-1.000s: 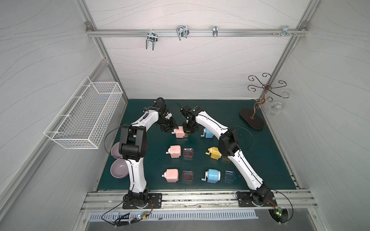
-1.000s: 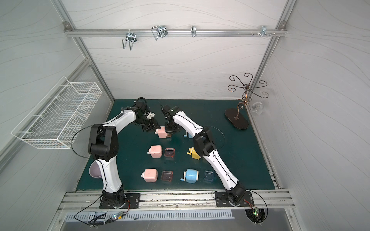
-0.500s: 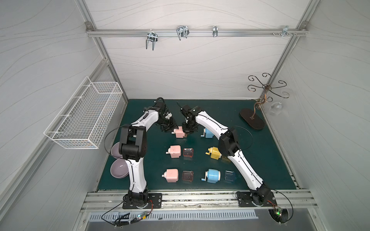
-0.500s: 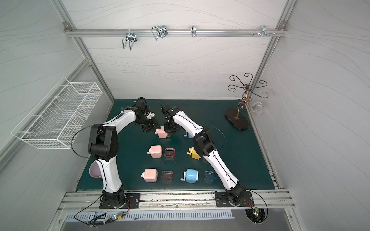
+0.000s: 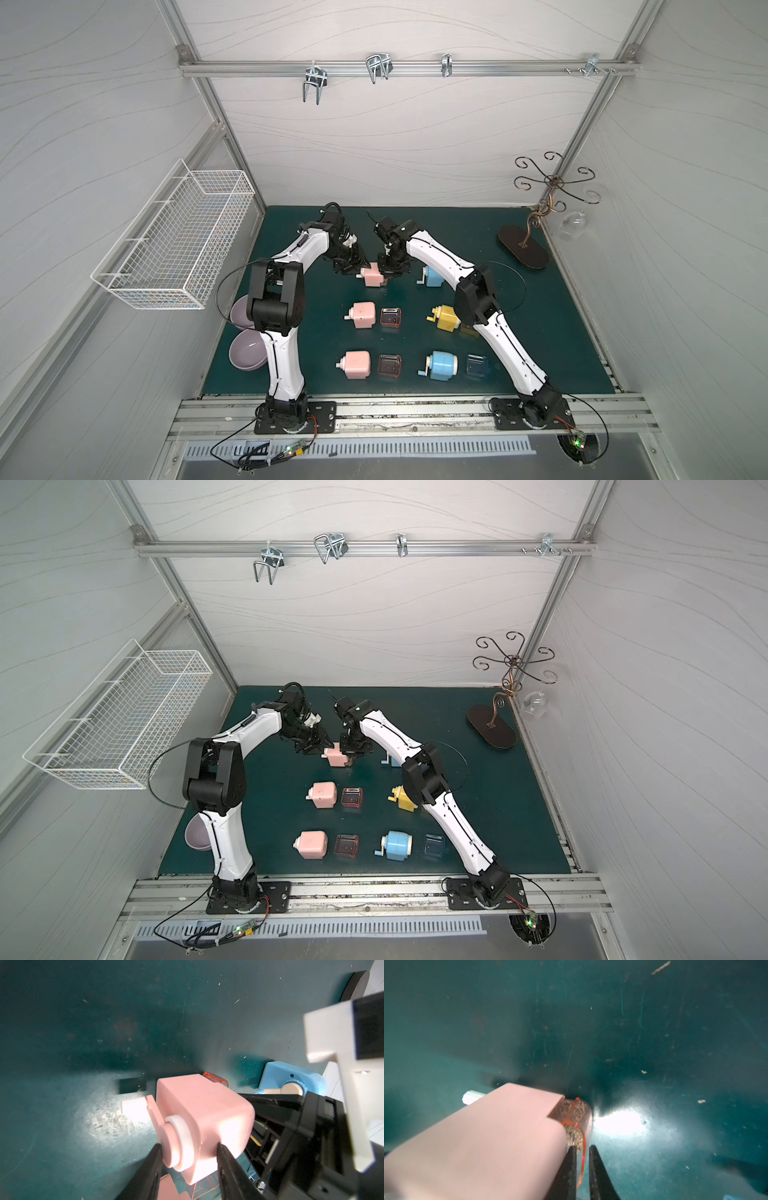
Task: Put the tray back into the pencil sharpener
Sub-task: Close the container of the pencil sharpener.
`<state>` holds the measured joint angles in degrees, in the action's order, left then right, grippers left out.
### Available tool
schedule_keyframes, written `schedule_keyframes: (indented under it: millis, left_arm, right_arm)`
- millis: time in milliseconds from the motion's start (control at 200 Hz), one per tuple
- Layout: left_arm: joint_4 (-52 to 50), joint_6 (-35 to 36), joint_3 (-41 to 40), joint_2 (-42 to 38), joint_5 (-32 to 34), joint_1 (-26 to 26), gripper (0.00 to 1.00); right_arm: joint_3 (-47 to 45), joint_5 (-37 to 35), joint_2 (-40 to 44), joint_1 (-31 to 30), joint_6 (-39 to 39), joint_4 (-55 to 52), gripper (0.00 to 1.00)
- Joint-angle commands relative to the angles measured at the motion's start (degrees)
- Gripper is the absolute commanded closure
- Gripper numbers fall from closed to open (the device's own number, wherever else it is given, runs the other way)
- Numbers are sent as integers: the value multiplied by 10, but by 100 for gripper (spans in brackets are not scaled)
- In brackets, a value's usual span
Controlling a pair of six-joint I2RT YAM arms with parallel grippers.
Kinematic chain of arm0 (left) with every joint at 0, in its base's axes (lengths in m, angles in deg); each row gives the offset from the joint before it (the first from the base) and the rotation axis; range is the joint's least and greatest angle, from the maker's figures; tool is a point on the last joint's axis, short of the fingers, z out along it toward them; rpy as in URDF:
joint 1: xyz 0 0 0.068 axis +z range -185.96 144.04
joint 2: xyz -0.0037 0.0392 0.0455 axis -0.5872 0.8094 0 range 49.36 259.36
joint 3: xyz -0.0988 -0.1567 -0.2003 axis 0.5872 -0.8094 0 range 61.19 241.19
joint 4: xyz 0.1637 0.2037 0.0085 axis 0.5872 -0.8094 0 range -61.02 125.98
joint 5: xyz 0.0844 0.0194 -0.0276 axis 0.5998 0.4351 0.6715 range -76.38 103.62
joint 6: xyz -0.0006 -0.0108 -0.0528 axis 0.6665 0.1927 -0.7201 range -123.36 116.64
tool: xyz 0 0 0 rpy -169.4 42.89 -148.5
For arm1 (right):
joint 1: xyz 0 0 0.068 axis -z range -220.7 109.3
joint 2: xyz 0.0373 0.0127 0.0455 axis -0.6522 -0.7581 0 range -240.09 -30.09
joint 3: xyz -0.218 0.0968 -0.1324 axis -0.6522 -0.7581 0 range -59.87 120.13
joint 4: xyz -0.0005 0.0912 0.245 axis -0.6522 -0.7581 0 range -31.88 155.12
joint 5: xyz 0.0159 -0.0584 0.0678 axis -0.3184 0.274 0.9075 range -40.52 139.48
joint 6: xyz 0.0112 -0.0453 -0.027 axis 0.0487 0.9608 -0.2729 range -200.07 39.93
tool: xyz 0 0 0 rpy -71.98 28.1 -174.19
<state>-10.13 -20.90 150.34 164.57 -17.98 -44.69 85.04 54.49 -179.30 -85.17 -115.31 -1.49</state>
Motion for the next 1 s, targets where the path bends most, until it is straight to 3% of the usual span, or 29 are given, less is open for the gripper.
schedule_keyframes:
  millis: [0, 305, 450, 996]
  left_arm:
    - [-10, 8, 18, 10, 0, -6, 54]
    - [-10, 8, 18, 9, 1, -5, 54]
    - [-10, 8, 18, 8, 2, -5, 54]
    - [-11, 6, 17, 8, 1, -5, 54]
  right_arm:
    - [-14, 5, 50, 6, -3, 15, 83]
    - [-52, -6, 91, 18, 4, 18, 80]
    - [-100, -13, 111, 33, -4, 32, 84]
    - [-88, 18, 44, 31, -19, 34, 91]
